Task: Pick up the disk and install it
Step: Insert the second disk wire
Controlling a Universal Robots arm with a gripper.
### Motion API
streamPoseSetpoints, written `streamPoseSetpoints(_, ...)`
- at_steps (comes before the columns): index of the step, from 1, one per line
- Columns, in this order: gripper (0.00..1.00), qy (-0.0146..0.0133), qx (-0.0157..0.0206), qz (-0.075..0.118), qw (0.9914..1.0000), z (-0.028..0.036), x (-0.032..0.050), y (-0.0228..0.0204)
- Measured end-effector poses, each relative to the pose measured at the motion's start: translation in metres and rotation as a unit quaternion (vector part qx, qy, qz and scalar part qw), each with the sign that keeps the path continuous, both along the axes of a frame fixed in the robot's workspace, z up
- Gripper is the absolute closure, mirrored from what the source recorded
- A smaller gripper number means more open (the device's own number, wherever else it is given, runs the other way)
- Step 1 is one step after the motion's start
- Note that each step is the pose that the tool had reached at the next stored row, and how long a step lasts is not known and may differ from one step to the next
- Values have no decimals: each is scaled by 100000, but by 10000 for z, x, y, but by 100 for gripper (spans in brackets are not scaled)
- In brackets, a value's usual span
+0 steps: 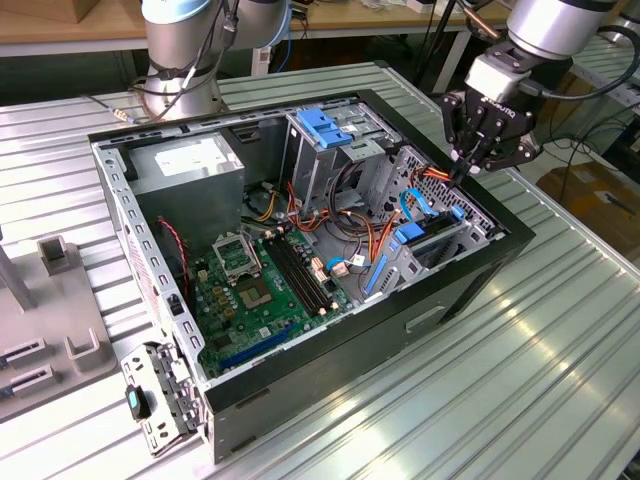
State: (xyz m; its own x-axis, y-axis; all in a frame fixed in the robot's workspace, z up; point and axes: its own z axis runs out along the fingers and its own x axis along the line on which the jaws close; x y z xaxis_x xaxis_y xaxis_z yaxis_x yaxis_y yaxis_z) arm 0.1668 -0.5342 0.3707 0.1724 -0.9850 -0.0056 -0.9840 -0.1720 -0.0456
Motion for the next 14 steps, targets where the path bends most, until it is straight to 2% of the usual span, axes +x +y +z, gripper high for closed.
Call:
streamPoseSetpoints(5, 84, -2, 2, -57, 100000, 0, -9, 1)
streamPoseSetpoints(10, 84, -1, 3, -45, 100000, -2, -87, 0)
streamPoseSetpoints(14, 84, -2, -2, -40, 100000, -1, -89, 0)
